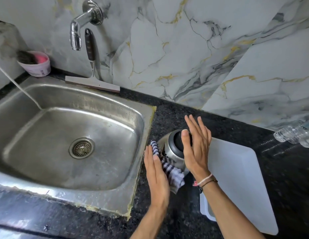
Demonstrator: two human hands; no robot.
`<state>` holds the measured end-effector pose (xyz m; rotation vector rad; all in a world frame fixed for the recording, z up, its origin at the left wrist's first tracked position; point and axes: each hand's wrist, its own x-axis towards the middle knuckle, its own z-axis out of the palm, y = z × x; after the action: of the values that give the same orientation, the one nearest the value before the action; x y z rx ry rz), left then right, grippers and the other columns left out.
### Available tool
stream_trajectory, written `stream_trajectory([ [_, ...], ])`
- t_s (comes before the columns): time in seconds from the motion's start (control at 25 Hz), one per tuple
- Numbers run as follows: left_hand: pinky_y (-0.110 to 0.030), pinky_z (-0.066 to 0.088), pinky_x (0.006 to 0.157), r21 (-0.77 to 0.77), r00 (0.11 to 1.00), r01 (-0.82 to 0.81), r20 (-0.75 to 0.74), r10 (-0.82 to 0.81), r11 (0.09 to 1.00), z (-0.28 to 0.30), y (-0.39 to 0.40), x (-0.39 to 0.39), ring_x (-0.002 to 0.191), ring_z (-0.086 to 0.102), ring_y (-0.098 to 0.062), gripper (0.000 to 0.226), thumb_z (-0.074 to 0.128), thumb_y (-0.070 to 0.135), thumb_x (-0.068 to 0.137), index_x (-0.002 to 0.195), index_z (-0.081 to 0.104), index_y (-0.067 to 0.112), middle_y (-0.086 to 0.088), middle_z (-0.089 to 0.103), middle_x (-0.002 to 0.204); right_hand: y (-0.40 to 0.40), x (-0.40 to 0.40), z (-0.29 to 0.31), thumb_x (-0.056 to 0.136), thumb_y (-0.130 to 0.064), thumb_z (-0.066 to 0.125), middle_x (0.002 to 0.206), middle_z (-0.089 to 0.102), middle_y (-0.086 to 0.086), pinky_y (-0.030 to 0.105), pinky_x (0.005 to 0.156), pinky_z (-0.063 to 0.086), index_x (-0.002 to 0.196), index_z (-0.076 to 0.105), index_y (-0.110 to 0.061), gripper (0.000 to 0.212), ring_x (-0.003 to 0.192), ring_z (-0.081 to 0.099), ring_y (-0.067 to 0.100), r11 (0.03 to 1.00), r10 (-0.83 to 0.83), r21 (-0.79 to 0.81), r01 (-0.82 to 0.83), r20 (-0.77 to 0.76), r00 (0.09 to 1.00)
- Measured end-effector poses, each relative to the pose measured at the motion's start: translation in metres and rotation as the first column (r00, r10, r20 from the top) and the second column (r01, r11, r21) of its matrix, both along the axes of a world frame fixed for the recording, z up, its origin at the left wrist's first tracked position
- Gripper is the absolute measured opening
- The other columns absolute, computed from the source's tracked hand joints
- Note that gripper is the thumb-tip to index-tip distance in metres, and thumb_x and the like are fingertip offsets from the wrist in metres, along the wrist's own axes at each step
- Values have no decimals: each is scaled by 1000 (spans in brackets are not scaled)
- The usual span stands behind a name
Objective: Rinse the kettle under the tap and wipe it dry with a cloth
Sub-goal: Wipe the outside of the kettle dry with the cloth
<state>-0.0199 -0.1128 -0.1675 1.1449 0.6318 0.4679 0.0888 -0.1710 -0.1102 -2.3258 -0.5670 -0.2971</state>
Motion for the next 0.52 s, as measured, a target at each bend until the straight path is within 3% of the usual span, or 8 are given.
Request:
stream_trajectory([
  [0.08,-33,32,122,56,999,23,36,-25,998,14,21,16,144,44,0,57,35,57,103,149,50,28,13,51,155,0,0,1,96,-80,6,165,46,2,44,131,14,155,51,-16,98,161,24,20,1000,-1,-1,1,-6,1000],
  [0.16,-37,43,117,138,985,171,9,-174,976,19,56,39,131,60,-8,51,31,49,108,138,63,23,5,66,139,1,0,1,96,-80,5,165,46,2,44,131,14,155,51,-16,98,161,24,19,1000,-4,-6,4,-9,1000],
  [0.28,-47,49,112,17,949,289,-139,-284,957,11,83,59,117,70,-18,54,31,47,110,130,70,15,-6,75,124,1,0,0,96,-78,5,165,47,1,46,131,15,154,52,-17,97,161,25,18,1000,-15,-2,15,-16,1000],
  [0.36,-44,56,105,0,969,198,-150,-196,980,-3,68,48,112,73,-17,47,39,46,108,127,71,17,-4,77,122,1,0,-1,99,-74,11,164,48,2,46,131,16,153,54,-16,89,160,28,19,1000,-29,-2,29,-1,1000],
  [0.44,-32,61,96,-17,988,-25,-156,22,1000,-13,39,27,104,74,-1,31,51,36,106,125,71,22,11,78,118,0,0,-1,101,-65,19,162,50,3,47,130,18,151,56,-15,79,159,31,20,999,-47,-7,47,4,999],
  [0.52,-39,52,110,-76,970,-191,-171,176,979,-17,13,1,121,67,-7,28,56,20,104,129,68,17,5,73,128,1,-2,2,100,-61,22,161,51,5,47,130,18,150,57,-14,77,158,32,21,998,-55,-22,54,-8,998],
])
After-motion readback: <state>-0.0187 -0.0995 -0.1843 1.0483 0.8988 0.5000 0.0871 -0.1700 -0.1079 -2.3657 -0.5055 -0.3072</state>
